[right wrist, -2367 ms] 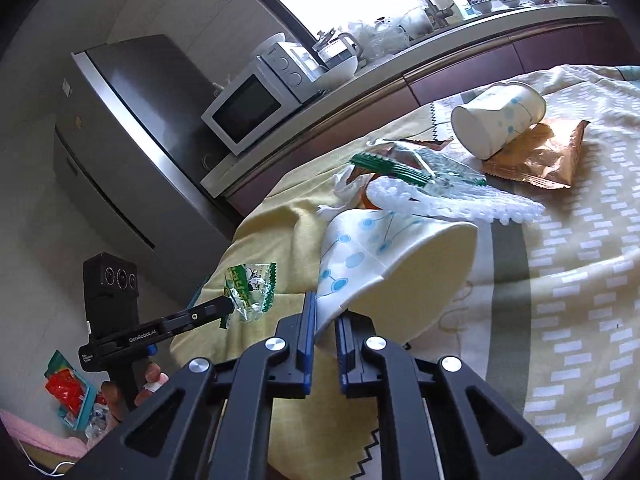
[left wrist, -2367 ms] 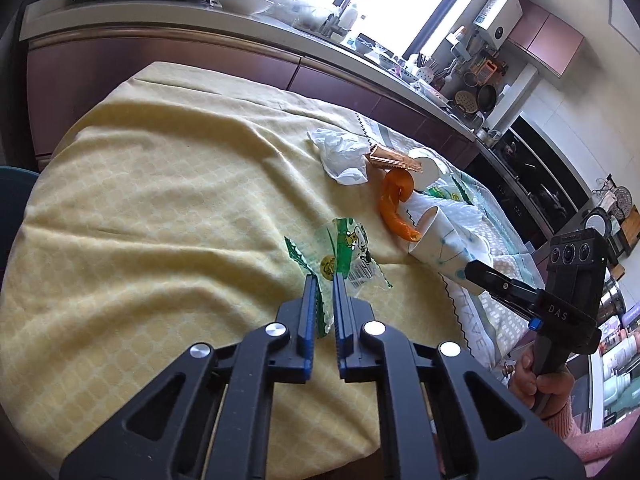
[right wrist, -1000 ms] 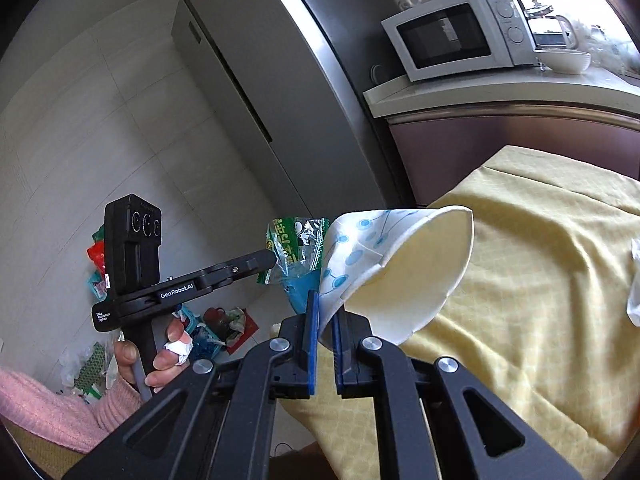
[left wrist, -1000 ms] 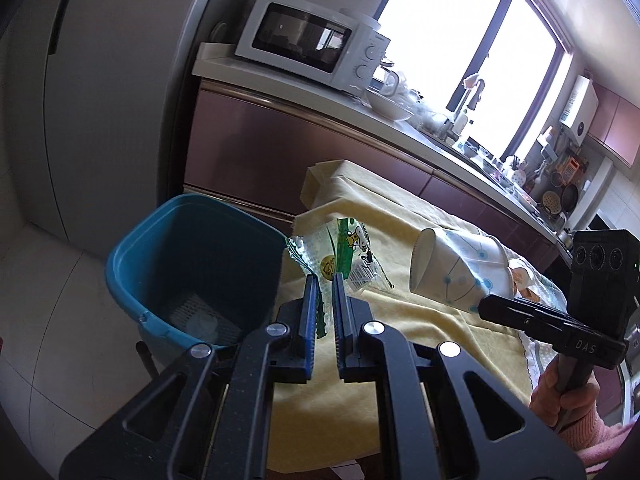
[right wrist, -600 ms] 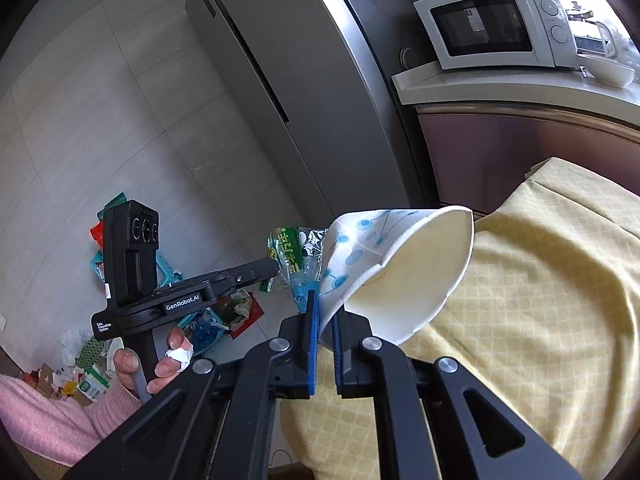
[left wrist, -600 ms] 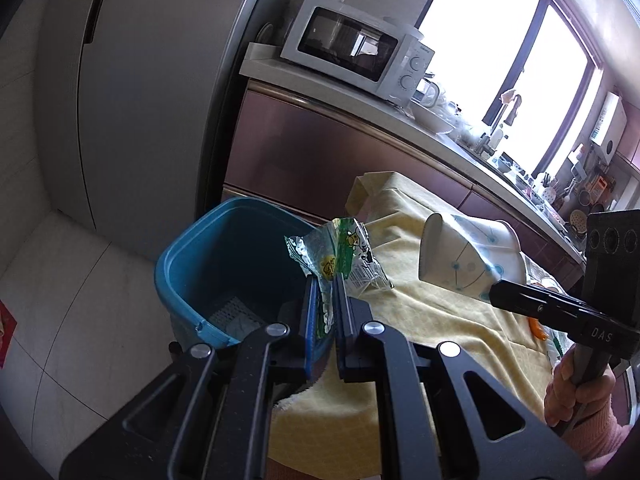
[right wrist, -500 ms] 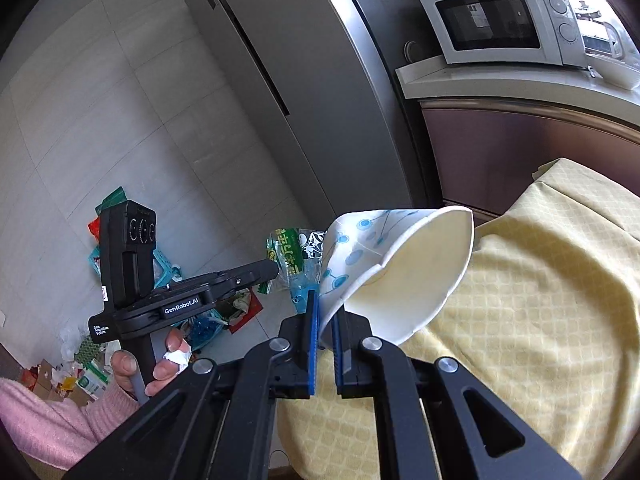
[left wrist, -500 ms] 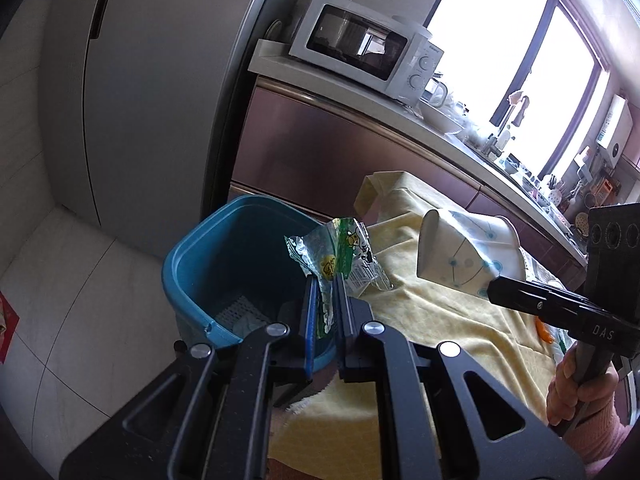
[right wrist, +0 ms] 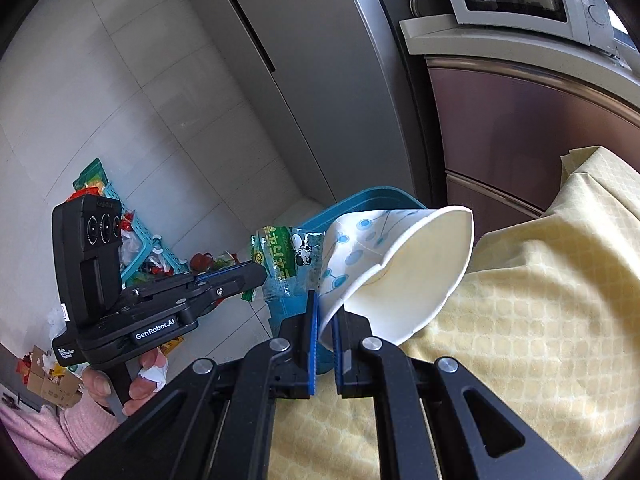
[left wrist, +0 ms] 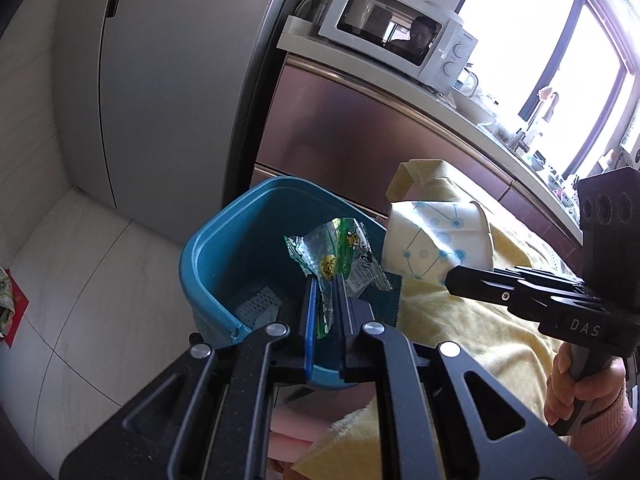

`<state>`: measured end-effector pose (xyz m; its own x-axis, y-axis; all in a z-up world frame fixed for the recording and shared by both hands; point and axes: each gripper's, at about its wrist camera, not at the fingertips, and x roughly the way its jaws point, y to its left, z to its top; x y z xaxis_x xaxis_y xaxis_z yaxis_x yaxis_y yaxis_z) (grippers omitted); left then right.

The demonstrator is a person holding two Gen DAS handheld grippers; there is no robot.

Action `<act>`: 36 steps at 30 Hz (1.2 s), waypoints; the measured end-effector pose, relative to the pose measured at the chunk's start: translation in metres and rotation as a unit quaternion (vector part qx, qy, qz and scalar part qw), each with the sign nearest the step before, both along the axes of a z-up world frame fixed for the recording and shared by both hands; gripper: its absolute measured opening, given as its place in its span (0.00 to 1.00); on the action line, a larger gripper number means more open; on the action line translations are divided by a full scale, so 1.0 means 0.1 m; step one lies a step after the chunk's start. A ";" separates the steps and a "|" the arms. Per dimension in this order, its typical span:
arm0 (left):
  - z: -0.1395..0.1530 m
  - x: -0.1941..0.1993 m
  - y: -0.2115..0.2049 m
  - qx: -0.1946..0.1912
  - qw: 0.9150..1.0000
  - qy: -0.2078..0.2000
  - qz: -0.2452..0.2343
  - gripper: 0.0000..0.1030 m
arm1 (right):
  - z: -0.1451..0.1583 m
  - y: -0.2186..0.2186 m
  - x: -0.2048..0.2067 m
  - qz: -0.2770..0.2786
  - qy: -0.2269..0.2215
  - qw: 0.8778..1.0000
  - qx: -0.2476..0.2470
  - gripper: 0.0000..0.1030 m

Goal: Collect trash
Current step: 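Carry the wrapper and paper cup in both tools over the blue bin, then open both tools to drop the wrapper and cup into the bin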

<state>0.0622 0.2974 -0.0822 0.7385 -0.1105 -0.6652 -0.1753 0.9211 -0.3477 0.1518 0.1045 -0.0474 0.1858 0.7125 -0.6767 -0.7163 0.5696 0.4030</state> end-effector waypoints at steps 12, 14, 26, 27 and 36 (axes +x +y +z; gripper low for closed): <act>-0.27 0.30 -0.01 0.001 0.999 0.033 0.009 0.10 | -0.15 0.28 0.18 -0.003 0.014 0.999 -0.037 0.09; -0.32 0.38 -0.02 -0.004 0.999 0.037 0.006 0.10 | -0.15 0.28 0.19 -0.004 0.013 0.999 -0.037 0.09; -0.54 0.54 -0.09 -0.001 0.998 0.060 0.006 0.21 | -0.10 0.00 0.16 -0.022 0.023 0.999 -0.005 0.17; -0.53 0.53 -0.11 0.000 0.998 0.059 0.005 0.21 | -0.09 -0.04 0.15 -0.024 0.023 0.999 0.000 0.18; -0.21 0.35 -0.37 0.015 1.000 0.008 -0.026 0.35 | 0.13 -0.50 -0.05 -0.048 -0.001 0.998 0.037 0.30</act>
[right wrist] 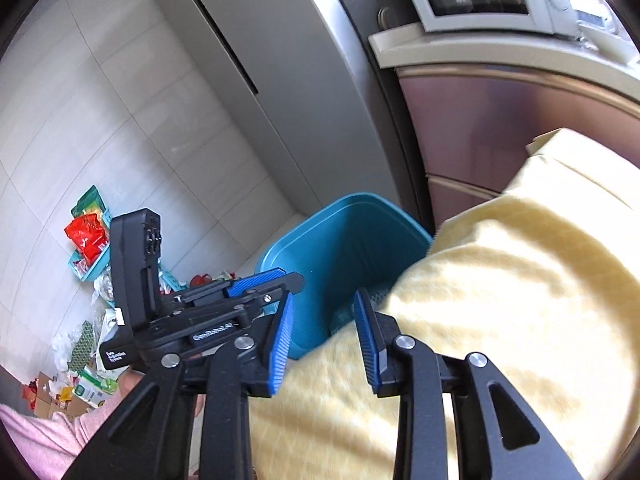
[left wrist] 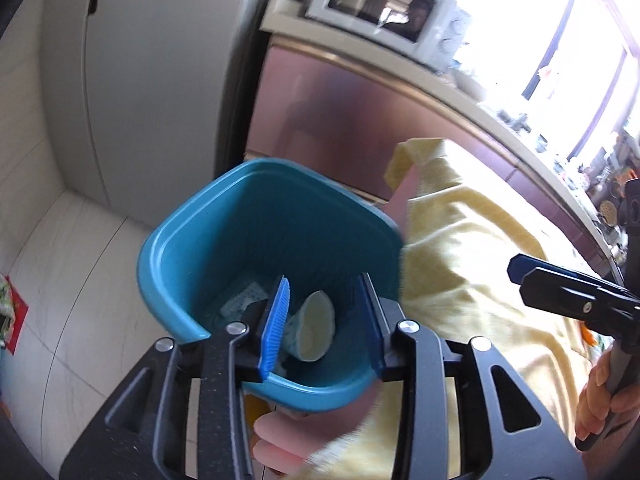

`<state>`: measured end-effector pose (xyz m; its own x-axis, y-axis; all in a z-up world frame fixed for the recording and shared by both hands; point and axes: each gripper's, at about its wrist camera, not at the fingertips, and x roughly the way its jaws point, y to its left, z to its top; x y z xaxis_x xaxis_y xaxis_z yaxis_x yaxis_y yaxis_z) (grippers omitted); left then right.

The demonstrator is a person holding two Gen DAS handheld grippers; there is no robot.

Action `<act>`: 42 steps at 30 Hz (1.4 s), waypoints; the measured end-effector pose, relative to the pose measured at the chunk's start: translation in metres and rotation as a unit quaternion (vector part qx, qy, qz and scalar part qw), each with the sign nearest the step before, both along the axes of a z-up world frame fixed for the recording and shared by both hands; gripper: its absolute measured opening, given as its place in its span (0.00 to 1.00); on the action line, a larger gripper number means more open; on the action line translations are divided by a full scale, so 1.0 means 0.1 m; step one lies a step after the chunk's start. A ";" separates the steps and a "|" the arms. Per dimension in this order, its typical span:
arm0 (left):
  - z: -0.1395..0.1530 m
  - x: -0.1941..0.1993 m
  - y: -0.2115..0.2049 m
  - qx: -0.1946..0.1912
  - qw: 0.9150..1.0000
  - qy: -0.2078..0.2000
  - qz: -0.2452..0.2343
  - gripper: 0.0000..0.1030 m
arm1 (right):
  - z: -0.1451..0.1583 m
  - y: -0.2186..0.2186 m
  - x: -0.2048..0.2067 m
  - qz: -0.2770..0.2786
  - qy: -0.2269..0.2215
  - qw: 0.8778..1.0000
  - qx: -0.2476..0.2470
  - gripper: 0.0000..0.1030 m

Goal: Collect trash
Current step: 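Open both tools to drop the wrapper and cup into the bin, then move both open tools back over the table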

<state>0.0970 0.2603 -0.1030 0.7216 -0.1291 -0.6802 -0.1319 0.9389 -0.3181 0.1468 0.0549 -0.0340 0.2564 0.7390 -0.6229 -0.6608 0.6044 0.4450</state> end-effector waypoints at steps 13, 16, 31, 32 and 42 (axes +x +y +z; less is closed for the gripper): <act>0.52 -0.11 -1.14 0.014 0.986 -0.068 -0.149 0.43 | 0.17 -1.20 -0.37 -0.118 -0.045 0.992 0.025 0.36; 0.56 -0.13 -1.48 0.017 0.980 -0.073 -0.186 0.43 | 0.17 -1.54 -0.46 -0.154 -0.050 0.986 0.026 0.37; 0.44 -0.14 -3.11 0.028 0.932 -0.055 -0.358 0.47 | -0.10 -3.17 -1.08 -0.373 -0.040 0.927 0.011 0.42; 0.43 -0.13 -3.21 0.029 0.929 -0.052 -0.366 0.47 | -0.13 -3.24 -1.09 -0.380 -0.036 0.924 0.013 0.43; 0.32 -0.02 -3.84 0.054 0.915 -0.025 -0.400 0.48 | -0.43 -3.41 -1.14 -0.386 -0.003 0.922 0.036 0.54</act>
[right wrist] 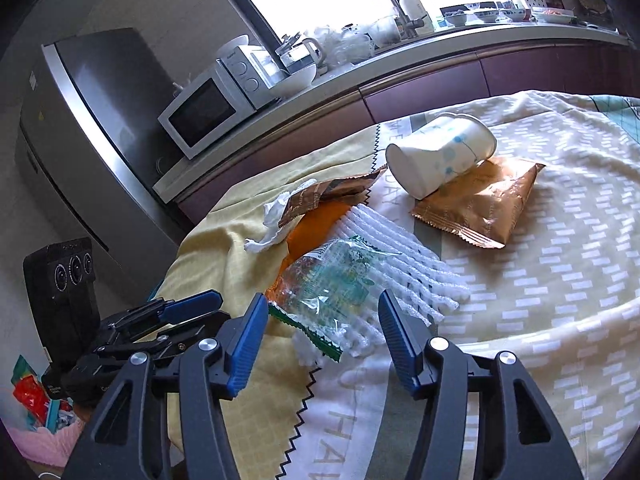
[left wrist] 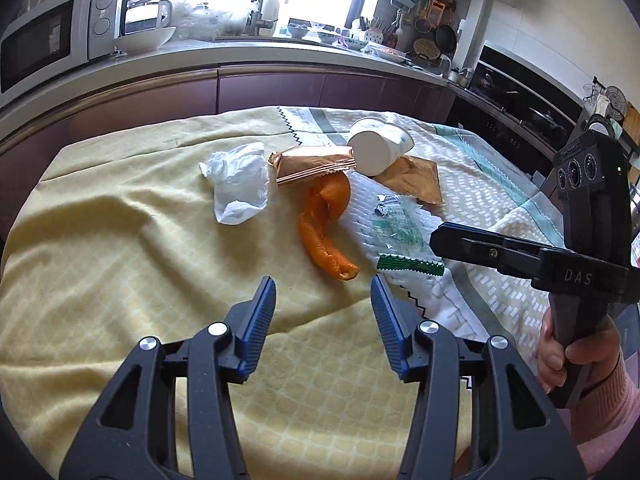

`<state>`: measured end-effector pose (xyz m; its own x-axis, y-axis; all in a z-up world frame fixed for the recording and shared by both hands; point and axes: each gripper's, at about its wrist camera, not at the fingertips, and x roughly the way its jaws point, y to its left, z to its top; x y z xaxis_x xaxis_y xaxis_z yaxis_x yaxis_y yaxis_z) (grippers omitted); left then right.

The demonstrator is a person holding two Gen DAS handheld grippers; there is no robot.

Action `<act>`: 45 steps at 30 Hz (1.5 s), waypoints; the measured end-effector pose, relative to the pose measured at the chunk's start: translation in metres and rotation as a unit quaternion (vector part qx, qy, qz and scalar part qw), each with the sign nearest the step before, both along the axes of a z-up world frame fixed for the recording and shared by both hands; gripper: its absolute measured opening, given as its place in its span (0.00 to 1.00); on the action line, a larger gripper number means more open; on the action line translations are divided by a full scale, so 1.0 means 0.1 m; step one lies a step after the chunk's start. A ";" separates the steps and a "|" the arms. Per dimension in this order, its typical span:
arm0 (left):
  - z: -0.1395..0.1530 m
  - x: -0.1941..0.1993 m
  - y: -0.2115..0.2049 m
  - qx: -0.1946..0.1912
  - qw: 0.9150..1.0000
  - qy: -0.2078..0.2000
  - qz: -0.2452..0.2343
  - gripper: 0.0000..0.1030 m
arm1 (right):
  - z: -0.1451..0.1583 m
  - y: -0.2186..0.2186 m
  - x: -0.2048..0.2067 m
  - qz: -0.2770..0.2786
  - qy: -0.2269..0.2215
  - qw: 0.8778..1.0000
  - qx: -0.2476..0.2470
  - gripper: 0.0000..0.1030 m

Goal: Collect trash
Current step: 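Move both open tools back over the table, then grasp the orange peel with the left tool while the right tool grasps the clear plastic bag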

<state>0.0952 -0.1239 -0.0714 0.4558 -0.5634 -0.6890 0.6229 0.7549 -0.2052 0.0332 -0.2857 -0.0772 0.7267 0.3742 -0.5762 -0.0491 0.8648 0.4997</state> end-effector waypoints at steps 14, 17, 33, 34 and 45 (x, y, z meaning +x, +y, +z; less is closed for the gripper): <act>-0.16 0.27 -0.23 0.017 0.999 0.044 0.002 0.39 | -0.11 0.03 0.08 0.017 0.006 0.999 0.027 0.43; -0.18 0.30 -0.26 0.012 0.998 0.055 -0.003 0.26 | -0.12 0.02 0.06 0.019 0.007 0.999 0.030 0.37; -0.02 0.12 0.02 -0.018 0.999 0.044 0.005 0.13 | 0.04 -0.01 -0.09 0.028 -0.021 0.999 0.039 0.33; 0.00 0.09 0.07 -0.021 0.999 0.039 0.006 0.12 | 0.06 0.00 -0.10 0.029 -0.023 0.999 0.038 0.33; 0.01 -0.08 0.66 -0.028 0.998 0.048 0.041 0.21 | 0.10 0.09 -0.06 0.046 -0.027 0.998 0.039 0.33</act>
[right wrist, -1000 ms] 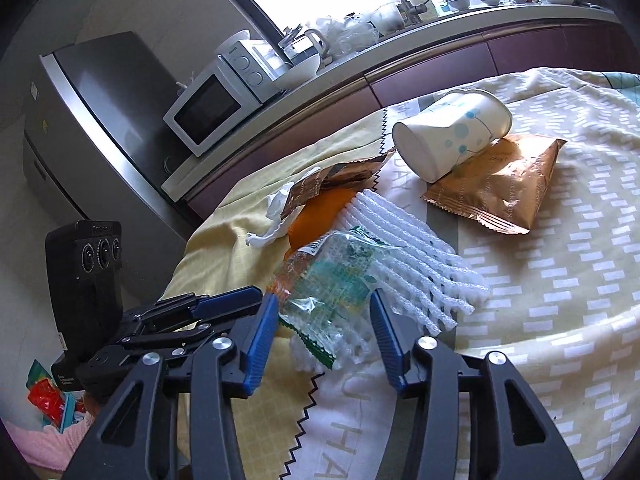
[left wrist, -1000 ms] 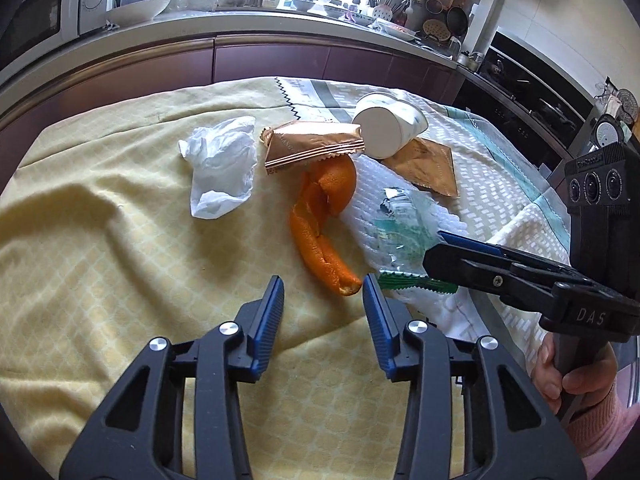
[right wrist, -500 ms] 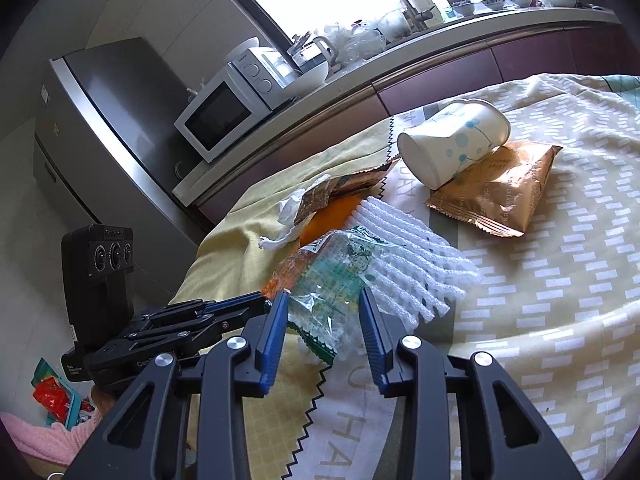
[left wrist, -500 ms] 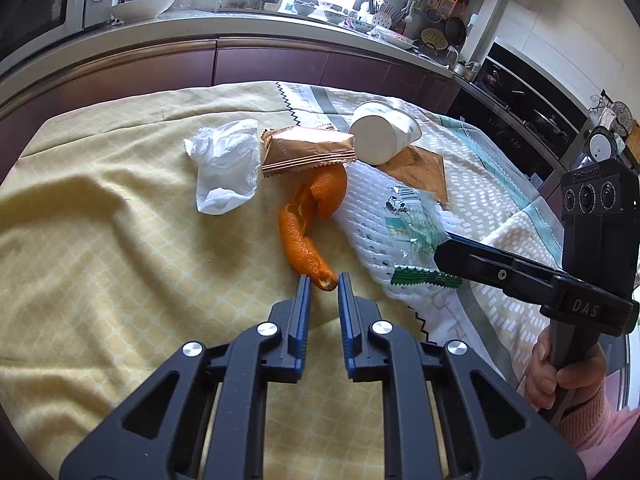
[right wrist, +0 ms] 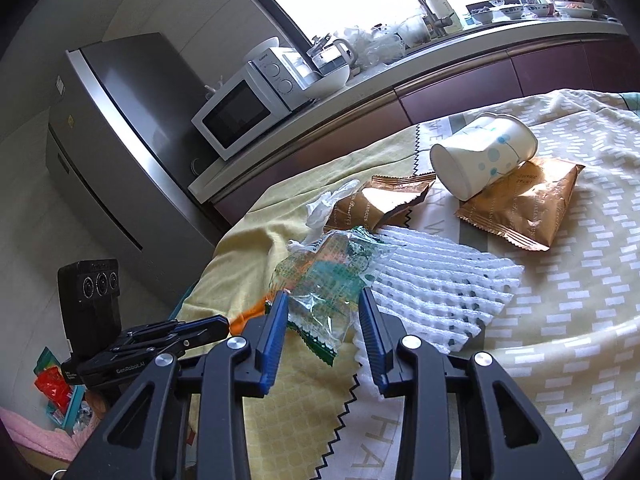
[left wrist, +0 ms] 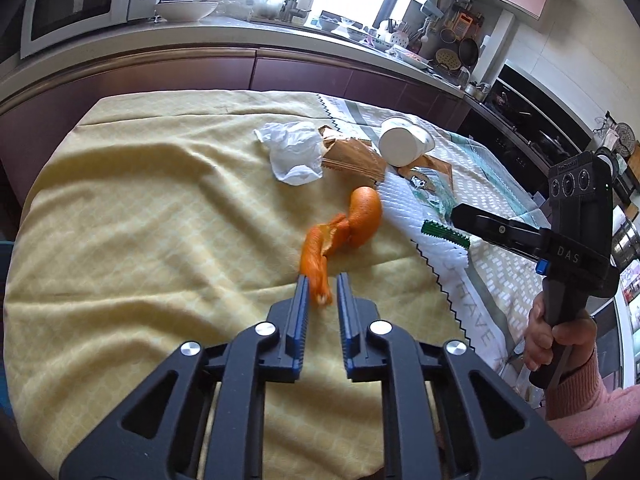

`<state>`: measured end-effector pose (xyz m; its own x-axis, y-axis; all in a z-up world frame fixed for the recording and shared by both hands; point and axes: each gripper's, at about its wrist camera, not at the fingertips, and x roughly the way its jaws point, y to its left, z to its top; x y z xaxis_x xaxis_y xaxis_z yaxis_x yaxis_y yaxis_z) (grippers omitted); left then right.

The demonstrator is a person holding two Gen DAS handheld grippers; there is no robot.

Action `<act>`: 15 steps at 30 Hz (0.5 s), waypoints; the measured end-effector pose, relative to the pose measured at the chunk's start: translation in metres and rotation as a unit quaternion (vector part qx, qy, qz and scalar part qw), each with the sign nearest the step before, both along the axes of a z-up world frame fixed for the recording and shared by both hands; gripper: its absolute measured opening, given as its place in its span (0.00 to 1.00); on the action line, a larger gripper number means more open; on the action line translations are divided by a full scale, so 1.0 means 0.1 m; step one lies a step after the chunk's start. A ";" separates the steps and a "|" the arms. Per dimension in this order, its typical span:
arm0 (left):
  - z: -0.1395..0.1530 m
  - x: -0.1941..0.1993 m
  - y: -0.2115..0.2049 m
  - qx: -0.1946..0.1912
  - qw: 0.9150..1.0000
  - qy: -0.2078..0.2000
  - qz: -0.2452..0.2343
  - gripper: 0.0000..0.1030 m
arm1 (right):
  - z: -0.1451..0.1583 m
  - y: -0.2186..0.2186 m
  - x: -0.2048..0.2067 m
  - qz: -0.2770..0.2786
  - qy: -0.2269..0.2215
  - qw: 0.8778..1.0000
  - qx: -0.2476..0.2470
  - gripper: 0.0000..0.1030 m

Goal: Collect trash
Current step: 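Grasp the orange peel with the left tool while the right tool grasps the clear plastic bag, then carry the orange peel and plastic bag in both tools over the blue bin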

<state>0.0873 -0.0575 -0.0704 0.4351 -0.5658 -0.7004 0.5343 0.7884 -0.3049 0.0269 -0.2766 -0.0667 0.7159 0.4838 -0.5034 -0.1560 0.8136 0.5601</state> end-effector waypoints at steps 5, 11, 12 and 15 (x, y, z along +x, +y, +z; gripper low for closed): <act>-0.06 0.08 -0.04 0.004 1.000 0.001 0.001 0.39 | -0.01 0.06 0.03 0.006 0.004 1.000 0.000 0.33; -0.20 0.18 -0.24 0.021 0.999 0.021 -0.012 0.34 | 0.00 0.07 0.04 0.005 0.005 1.000 0.000 0.33; -0.21 0.18 -0.25 0.025 0.999 0.020 -0.009 0.29 | 0.00 0.07 0.04 0.005 0.005 1.000 -0.001 0.33; -0.21 0.18 -0.23 0.022 0.999 0.023 -0.005 0.15 | 0.01 0.08 0.04 0.004 0.004 1.000 -0.002 0.33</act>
<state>0.1054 -0.0803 -0.0910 0.3958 -0.5387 -0.7437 0.5288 0.7958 -0.2950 0.0306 -0.2687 -0.0657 0.7083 0.4869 -0.5111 -0.1581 0.8151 0.5573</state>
